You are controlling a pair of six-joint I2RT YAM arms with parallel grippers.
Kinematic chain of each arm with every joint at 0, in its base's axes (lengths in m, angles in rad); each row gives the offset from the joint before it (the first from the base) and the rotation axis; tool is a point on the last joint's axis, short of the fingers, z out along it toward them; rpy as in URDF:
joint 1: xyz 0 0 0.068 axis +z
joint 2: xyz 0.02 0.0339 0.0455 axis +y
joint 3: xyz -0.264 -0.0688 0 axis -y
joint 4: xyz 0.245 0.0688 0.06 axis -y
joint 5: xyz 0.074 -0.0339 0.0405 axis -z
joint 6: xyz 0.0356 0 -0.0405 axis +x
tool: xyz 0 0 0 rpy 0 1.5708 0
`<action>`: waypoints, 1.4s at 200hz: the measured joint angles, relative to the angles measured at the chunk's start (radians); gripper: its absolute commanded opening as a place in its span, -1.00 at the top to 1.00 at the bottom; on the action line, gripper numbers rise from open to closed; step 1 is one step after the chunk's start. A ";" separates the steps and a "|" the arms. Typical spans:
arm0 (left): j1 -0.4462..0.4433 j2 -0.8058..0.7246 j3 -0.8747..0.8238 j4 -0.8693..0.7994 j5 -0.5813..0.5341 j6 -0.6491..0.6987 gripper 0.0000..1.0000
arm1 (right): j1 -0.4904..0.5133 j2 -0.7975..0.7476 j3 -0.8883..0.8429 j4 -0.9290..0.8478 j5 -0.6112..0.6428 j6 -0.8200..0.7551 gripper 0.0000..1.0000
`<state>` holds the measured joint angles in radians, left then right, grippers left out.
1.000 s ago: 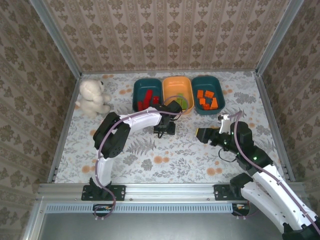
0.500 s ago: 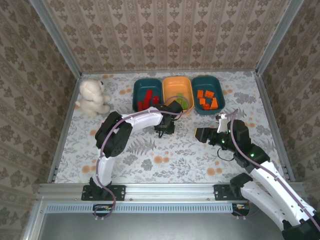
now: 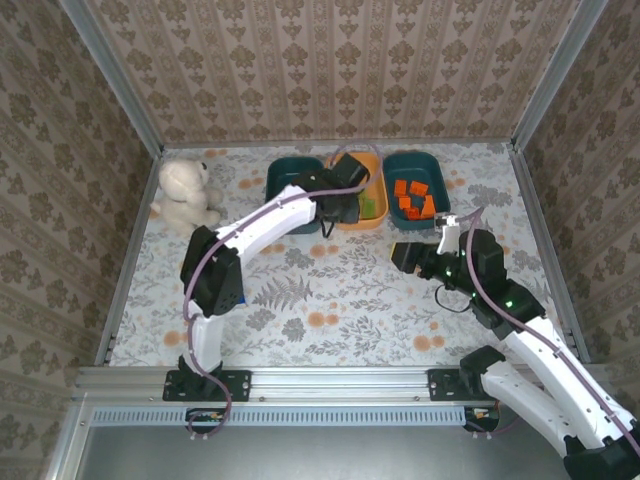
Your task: Sort the legos into containers by color
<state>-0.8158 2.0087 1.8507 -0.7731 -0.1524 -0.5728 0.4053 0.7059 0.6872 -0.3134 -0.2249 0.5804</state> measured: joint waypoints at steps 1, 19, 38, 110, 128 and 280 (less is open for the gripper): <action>0.001 0.000 0.004 0.002 0.000 0.002 0.43 | 0.000 0.000 0.000 0.000 0.000 0.000 -0.45; 0.037 0.075 0.174 -0.032 0.037 0.040 0.44 | 0.000 0.064 0.041 -0.003 0.037 0.000 -0.45; 0.074 0.190 0.336 -0.009 0.070 0.071 0.43 | 0.000 0.144 0.085 0.014 0.071 0.001 -0.45; 0.156 0.494 0.498 0.026 0.117 0.089 0.44 | 0.000 0.221 0.129 0.026 0.117 0.015 -0.45; 0.161 0.510 0.498 0.027 0.119 0.076 0.44 | 0.000 0.220 0.129 0.026 0.120 0.022 -0.45; 0.154 0.554 0.513 0.036 0.155 -0.060 0.16 | -0.006 0.232 0.129 0.019 0.136 0.026 -0.46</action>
<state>-0.6613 2.5622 2.3638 -0.7368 0.0029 -0.6327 0.3992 0.9375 0.8165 -0.2943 -0.0887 0.6060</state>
